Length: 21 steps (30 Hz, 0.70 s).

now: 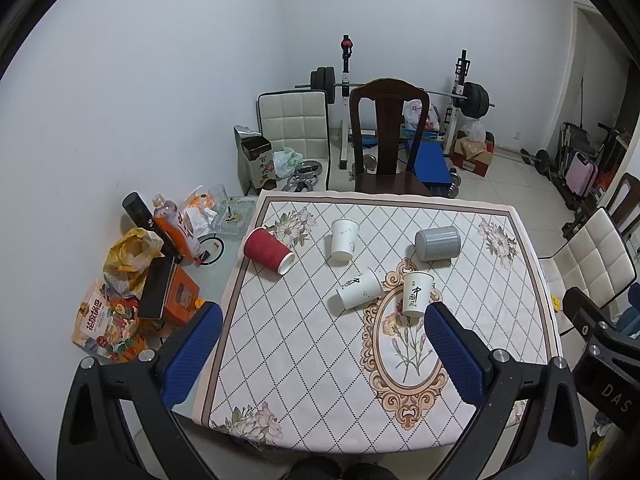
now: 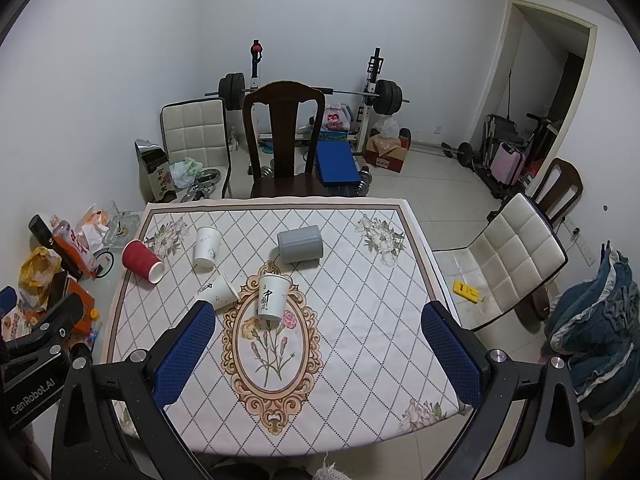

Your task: Flip cup upright

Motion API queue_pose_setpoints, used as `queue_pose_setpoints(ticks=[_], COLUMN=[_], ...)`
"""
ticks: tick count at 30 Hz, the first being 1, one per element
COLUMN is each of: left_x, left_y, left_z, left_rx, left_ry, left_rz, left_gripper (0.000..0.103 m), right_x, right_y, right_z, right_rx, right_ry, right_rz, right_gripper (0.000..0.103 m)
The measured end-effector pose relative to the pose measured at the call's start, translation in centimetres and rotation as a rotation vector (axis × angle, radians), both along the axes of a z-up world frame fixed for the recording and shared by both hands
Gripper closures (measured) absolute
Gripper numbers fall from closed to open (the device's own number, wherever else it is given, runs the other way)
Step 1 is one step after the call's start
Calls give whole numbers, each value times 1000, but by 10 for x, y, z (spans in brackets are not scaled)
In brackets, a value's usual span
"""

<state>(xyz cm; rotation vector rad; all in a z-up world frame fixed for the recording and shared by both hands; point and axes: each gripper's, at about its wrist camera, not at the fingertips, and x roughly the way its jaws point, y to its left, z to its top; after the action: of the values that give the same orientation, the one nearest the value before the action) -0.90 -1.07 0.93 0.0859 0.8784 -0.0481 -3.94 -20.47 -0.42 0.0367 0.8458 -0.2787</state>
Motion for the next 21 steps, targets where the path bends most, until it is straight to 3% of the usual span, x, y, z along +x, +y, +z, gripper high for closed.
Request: queue_pose_setpoints(ticks=[9, 16, 21], left_x=[12, 37, 59], left_y=[-12, -40, -69], left_z=[-25, -80, -121], left_rx=[-8, 20, 42], left_ry=[61, 164, 242], left_rz=[45, 64, 17], left_gripper=[0, 0, 0], right_x=[14, 39, 57], right_y=[-24, -65, -95], right_z=[-26, -91, -149], right_rx=[63, 75, 72], right_ry=[48, 185, 295], right_rz=[-3, -60, -108], right_gripper=[0, 0, 0])
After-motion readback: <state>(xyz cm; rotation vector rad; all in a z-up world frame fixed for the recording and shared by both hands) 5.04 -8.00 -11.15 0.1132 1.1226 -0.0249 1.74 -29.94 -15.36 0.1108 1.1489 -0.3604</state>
